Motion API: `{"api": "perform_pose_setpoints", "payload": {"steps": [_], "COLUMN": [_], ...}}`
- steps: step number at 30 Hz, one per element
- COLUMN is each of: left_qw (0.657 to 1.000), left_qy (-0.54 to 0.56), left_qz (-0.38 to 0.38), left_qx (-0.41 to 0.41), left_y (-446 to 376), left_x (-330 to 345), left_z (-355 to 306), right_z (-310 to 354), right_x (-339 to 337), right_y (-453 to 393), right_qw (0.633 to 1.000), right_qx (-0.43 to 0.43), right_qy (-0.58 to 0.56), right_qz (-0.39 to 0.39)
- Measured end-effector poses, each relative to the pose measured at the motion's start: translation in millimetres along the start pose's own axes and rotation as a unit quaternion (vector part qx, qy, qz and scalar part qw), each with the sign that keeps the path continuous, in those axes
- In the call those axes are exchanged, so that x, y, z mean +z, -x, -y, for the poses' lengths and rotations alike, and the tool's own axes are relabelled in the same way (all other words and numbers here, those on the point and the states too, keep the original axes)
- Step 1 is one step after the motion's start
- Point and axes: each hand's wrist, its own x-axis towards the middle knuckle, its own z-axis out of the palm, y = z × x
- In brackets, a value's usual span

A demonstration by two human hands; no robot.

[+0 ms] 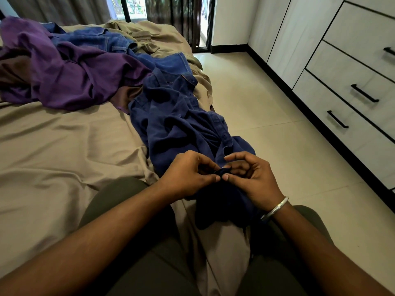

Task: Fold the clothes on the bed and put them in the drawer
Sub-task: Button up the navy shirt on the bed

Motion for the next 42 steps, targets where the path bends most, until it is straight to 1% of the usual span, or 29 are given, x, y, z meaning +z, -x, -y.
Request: {"api": "perform_pose_setpoints", "payload": {"steps": [6, 10, 12, 14, 16, 18, 20, 21, 24, 26, 28, 30, 33, 36, 39, 42], "left_qw": [0.999, 0.997, 0.995, 0.991, 0.986, 0.973, 0.945, 0.938, 0.939, 0.941, 0.941, 0.941, 0.950, 0.961, 0.970, 0.974], "left_qy": [0.012, 0.035, 0.051, 0.078, 0.105, 0.179, 0.275, 0.294, 0.283, 0.273, 0.271, 0.270, 0.243, 0.214, 0.183, 0.165], "left_qz": [-0.019, 0.008, 0.019, 0.025, 0.033, 0.034, 0.027, 0.025, 0.034, 0.031, 0.023, 0.010, 0.010, 0.018, 0.022, 0.031], "left_qx": [-0.026, -0.062, -0.088, -0.105, -0.123, -0.143, -0.173, -0.181, -0.193, -0.196, -0.202, -0.206, -0.194, -0.174, -0.157, -0.151], "left_y": [-4.7, -7.7, -7.8, -7.7, -7.5, -8.5, -10.6, -11.2, -10.4, -9.9, -9.8, -9.1, -9.5, -9.4, -8.5, -7.8], "left_x": [2.9, 3.7, 3.6, 2.6, 1.3, 1.3, 1.8, 1.1, -1.1, -1.4, -1.2, -1.2, -1.2, -0.6, -1.3, -2.1], "left_z": [5.0, 8.4, 10.2, 12.0, 9.8, 6.3, 5.7, 6.3, 9.7, 11.0, 9.8, 6.8, 7.5, 8.8, 8.1, 7.9], "right_z": [5.8, 8.3, 7.0, 6.7, 7.0, 6.6, 6.2, 5.5, 1.0, -2.0, -3.8, -3.6, -1.9, 1.6, 5.6, 6.8], "right_x": [1.3, 4.5, 5.4, 5.0, 3.8, 2.6, 2.9, 3.1, 4.0, 4.3, 2.6, -0.3, -3.5, -2.9, -0.1, -0.7], "right_y": [-6.7, -9.1, -7.6, -5.8, -5.4, -5.6, -5.5, -5.5, -4.0, -2.4, -1.1, 0.1, 0.0, -3.2, -5.7, -6.1], "right_qw": [0.998, 0.992, 0.989, 0.987, 0.987, 0.986, 0.986, 0.985, 0.976, 0.969, 0.961, 0.940, 0.890, 0.863, 0.855, 0.863], "right_qx": [0.025, 0.004, -0.007, -0.011, -0.014, -0.029, -0.054, -0.071, -0.134, -0.155, -0.171, -0.204, -0.259, -0.281, -0.302, -0.299], "right_qy": [0.060, 0.123, 0.147, 0.151, 0.152, 0.161, 0.156, 0.152, 0.172, 0.190, 0.215, 0.272, 0.371, 0.411, 0.414, 0.399], "right_qz": [0.027, 0.021, 0.033, 0.048, 0.043, 0.035, 0.035, 0.031, 0.016, 0.013, 0.026, 0.044, 0.062, 0.082, 0.087, 0.082]}}
